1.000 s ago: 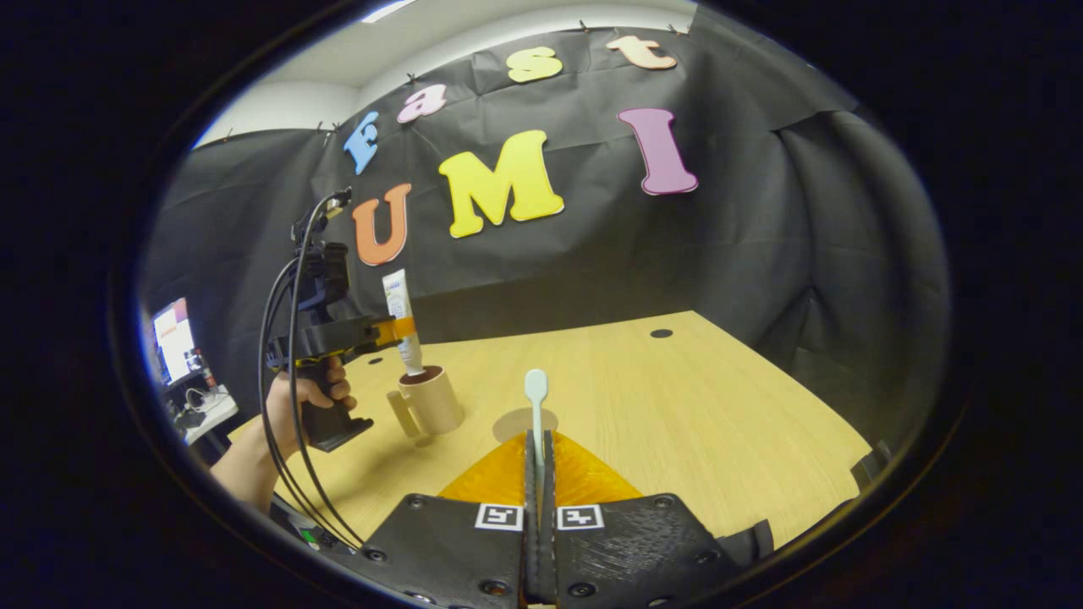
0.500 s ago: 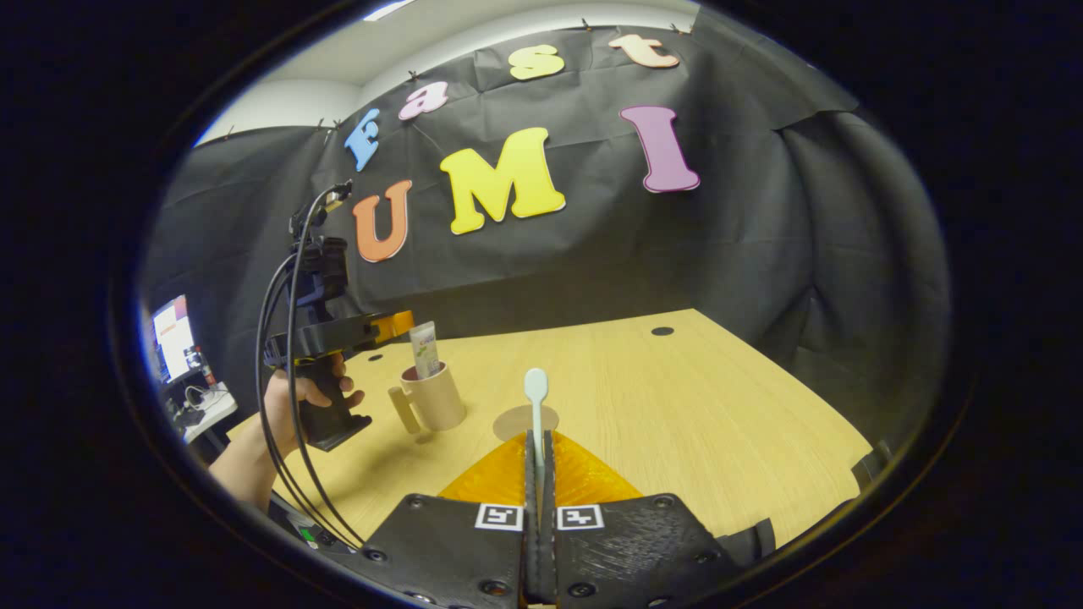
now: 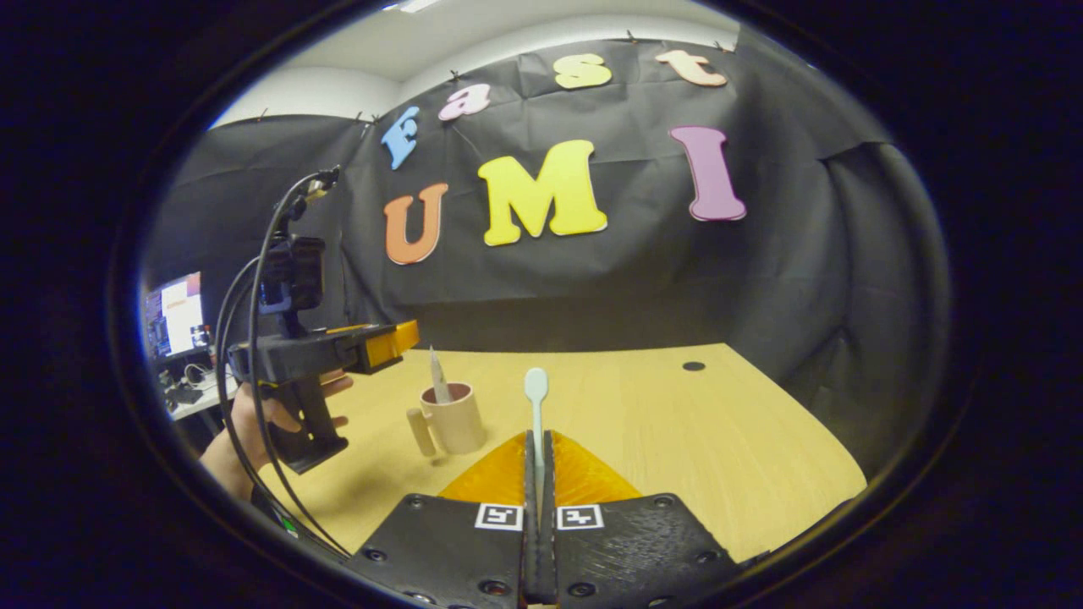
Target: Put the toothbrush and toothpaste on the desktop into the cup, then pick up the cup and place it on the coaster on the desktop.
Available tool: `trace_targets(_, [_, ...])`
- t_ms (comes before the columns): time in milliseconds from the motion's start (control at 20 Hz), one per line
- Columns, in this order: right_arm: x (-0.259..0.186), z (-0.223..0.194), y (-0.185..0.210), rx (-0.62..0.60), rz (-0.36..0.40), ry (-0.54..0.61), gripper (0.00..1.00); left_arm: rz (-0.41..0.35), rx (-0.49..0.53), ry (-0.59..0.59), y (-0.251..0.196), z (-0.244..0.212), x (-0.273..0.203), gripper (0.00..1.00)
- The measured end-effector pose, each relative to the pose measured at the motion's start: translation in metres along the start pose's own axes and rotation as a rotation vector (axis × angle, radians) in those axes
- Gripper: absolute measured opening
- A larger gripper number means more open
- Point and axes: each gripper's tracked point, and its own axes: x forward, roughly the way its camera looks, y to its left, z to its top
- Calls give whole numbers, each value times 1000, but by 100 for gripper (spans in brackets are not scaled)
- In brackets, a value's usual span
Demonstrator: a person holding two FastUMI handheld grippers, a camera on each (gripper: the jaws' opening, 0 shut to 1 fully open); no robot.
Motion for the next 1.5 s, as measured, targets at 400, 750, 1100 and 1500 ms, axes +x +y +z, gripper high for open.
trace_targets(400, [85, 78, 92, -79, 193, -212, 0, 105, -49, 59, 74, -34, -69, 100])
trace_targets(750, [151, 88, 123, -157, 284, -322, 0, 160, -60, 100, 99, -61, -95, 99])
trace_targets(1100, [169, 98, 129, -23, 320, -389, 0, 190, -45, 63, 113, -55, -104, 99])
trace_targets(1500, [205, 70, 134, 72, 341, -318, 0, 206, -33, 86, 122, -61, -104, 99])
